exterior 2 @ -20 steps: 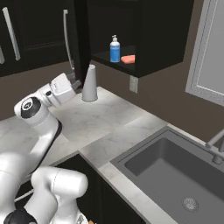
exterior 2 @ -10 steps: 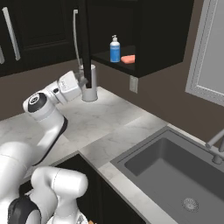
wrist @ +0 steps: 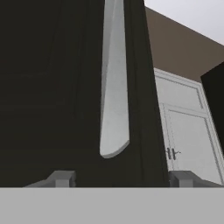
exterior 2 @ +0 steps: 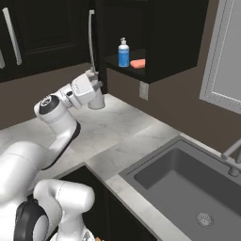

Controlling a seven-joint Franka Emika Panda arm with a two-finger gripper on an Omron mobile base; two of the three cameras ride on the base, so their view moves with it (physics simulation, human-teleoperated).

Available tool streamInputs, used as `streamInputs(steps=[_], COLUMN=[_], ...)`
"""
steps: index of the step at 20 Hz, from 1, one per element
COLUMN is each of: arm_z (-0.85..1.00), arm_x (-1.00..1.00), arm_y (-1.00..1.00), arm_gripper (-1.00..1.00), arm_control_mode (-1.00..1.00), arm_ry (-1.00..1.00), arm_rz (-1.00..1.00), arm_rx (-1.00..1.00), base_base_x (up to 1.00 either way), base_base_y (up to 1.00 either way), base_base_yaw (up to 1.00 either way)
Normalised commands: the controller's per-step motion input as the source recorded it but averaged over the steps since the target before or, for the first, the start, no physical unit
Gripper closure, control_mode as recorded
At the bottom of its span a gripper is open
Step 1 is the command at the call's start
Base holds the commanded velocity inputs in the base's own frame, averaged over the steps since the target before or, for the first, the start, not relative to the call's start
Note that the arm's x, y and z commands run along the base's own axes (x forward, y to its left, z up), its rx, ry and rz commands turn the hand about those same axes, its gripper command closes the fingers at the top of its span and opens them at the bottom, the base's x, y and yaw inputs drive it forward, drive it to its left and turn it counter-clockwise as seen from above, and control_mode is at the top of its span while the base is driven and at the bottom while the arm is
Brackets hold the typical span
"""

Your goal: Pick up the bar soap and soap dispenser from the sink, and place them back in the cabinet, and close the cabinet door.

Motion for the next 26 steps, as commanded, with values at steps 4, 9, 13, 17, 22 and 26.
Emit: streamInputs(steps=[4,9,13,17,22,26], arm_z=[-0.08,-0.07,-0.07,-0.08,-0.08,-0.04], arm_x=[0.32,0.34,0.33,0.34,0.33,0.3], arm_y=[-0.24,-0.27,-0.3,-0.31,-0.28,-0.23], arm_gripper=[-1.0,-1.0,-1.0,-1.0,-1.0,-1.0], arm_control_mode=[-1.0,-1.0,-1.0,-1.0,-1.0,-1.0], arm_ry=[0.0,0.0,0.0,0.0,0.0,0.0], arm_rz=[0.0,0.0,0.0,0.0,0.0,0.0], arm_rx=[0.0,0.0,0.0,0.0,0.0,0.0], base_base_x=[0.0,0.0,0.0,0.0,0.0,0.0], base_base_y=[0.0,0.0,0.0,0.0,0.0,0.0], base_base_yaw=[0.0,0.0,0.0,0.0,0.0,0.0])
